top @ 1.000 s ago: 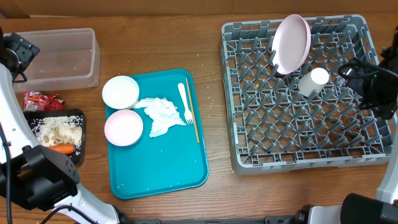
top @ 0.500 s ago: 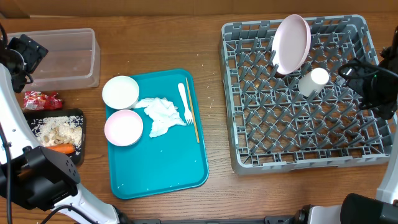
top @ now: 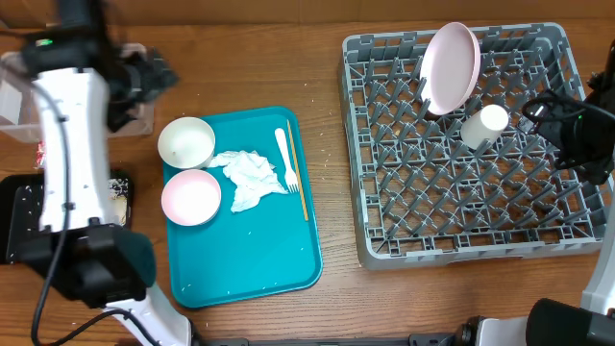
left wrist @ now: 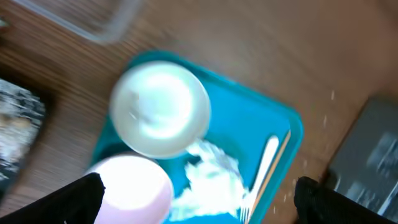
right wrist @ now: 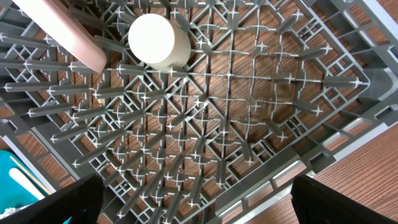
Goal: Sort waste into correct bins and load items into the dishwasher rack
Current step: 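Move the left gripper back to the white tissues and grasp them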
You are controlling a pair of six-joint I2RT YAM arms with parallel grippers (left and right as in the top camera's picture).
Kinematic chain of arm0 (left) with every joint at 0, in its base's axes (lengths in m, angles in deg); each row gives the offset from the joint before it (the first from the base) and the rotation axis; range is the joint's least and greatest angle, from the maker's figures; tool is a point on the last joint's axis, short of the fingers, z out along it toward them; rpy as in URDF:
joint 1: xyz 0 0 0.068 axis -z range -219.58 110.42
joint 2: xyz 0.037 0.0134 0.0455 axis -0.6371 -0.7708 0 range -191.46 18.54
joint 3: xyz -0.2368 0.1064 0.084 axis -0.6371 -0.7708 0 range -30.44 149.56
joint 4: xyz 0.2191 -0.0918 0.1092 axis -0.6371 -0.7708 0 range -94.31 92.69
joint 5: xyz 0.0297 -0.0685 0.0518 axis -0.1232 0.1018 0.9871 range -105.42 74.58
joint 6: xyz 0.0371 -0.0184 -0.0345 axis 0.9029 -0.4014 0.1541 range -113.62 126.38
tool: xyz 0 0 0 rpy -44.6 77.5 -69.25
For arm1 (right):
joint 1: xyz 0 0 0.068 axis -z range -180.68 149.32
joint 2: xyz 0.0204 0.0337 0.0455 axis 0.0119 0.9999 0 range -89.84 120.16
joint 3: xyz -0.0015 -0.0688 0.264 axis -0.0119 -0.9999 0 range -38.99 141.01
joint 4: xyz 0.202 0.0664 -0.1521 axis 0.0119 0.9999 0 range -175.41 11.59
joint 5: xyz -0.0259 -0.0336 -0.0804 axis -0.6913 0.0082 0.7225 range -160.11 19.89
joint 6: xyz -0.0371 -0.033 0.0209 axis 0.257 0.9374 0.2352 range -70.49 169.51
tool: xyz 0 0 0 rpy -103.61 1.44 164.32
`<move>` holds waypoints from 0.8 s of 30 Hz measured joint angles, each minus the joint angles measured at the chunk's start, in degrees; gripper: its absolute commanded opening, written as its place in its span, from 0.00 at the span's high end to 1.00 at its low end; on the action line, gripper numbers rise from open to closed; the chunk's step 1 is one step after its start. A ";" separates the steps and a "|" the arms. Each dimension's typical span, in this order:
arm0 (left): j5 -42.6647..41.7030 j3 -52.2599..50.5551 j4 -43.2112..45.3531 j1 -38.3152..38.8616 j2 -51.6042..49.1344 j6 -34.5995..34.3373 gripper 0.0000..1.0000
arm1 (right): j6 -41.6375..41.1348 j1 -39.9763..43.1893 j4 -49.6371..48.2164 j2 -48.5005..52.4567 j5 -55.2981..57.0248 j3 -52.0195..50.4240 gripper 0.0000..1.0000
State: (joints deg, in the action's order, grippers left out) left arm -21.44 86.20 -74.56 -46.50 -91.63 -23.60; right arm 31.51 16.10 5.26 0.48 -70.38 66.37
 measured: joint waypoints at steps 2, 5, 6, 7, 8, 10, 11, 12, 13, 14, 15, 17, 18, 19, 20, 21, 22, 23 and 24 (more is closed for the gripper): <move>1.33 -2.19 0.87 3.85 0.02 -0.61 0.00 | 0.00 0.00 0.02 0.00 0.00 0.00 0.00; 3.43 -7.26 4.17 8.24 0.02 -1.68 0.00 | 0.02 0.00 0.07 0.00 0.00 0.00 0.00; 3.74 -8.66 4.98 8.79 0.02 -1.84 0.01 | 0.00 0.00 0.04 0.00 0.00 0.00 0.00; 3.98 -10.08 5.70 9.01 0.02 -1.88 0.01 | 0.04 0.00 0.02 0.00 0.02 0.00 0.00; 4.24 -11.28 6.14 9.01 0.02 -2.01 0.02 | 0.04 0.00 0.04 0.00 0.00 0.00 0.00; 4.72 -13.18 6.60 8.87 0.02 -1.99 0.02 | 0.00 0.00 0.00 0.00 0.00 0.00 0.00; 4.72 -13.99 6.93 8.76 0.02 -1.40 0.02 | 0.02 0.00 0.02 0.00 0.00 0.00 0.00; 4.55 -14.58 7.10 8.76 0.02 -0.68 0.02 | 0.04 0.00 0.04 0.00 0.02 0.00 0.00; 4.17 -15.02 7.30 8.76 0.02 0.44 0.02 | 0.02 0.00 0.02 0.00 0.00 0.00 0.00; 3.56 -15.43 7.45 8.76 0.02 1.88 0.02 | 0.00 0.00 0.04 0.00 0.02 0.00 0.00; 2.78 -15.76 7.52 8.85 0.02 3.26 0.02 | 0.02 0.00 0.00 0.00 0.02 0.00 0.00; 1.57 -16.41 7.39 9.53 0.02 5.44 0.02 | 0.02 0.00 0.02 0.00 0.04 0.00 0.00; 1.11 -17.03 7.37 10.12 0.02 6.43 0.02 | 0.02 0.00 0.02 0.00 0.04 0.00 0.00; 0.72 -17.92 7.30 10.93 0.02 7.17 0.02 | 0.04 0.00 0.00 0.00 0.00 0.00 0.00; 0.50 -18.91 7.30 11.80 0.02 7.74 0.01 | 0.02 0.00 0.02 0.00 0.00 0.00 0.00; 0.26 -19.96 7.26 12.76 0.02 7.93 0.01 | 0.02 0.00 0.04 0.00 0.02 0.00 0.00; 0.13 -21.11 7.45 13.77 0.02 7.96 0.01 | 0.02 0.00 0.00 0.00 0.00 0.00 0.00; -0.04 -22.40 7.65 14.84 0.02 7.89 0.00 | 0.04 0.00 0.07 0.00 0.00 0.00 0.00; -0.22 -23.87 7.82 16.11 0.02 7.54 0.00 | 0.02 0.00 0.04 0.00 0.02 0.00 0.00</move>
State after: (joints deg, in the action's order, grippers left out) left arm -21.66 62.34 -66.73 -30.39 -91.61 -16.06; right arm 31.53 16.10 5.31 0.48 -70.36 66.37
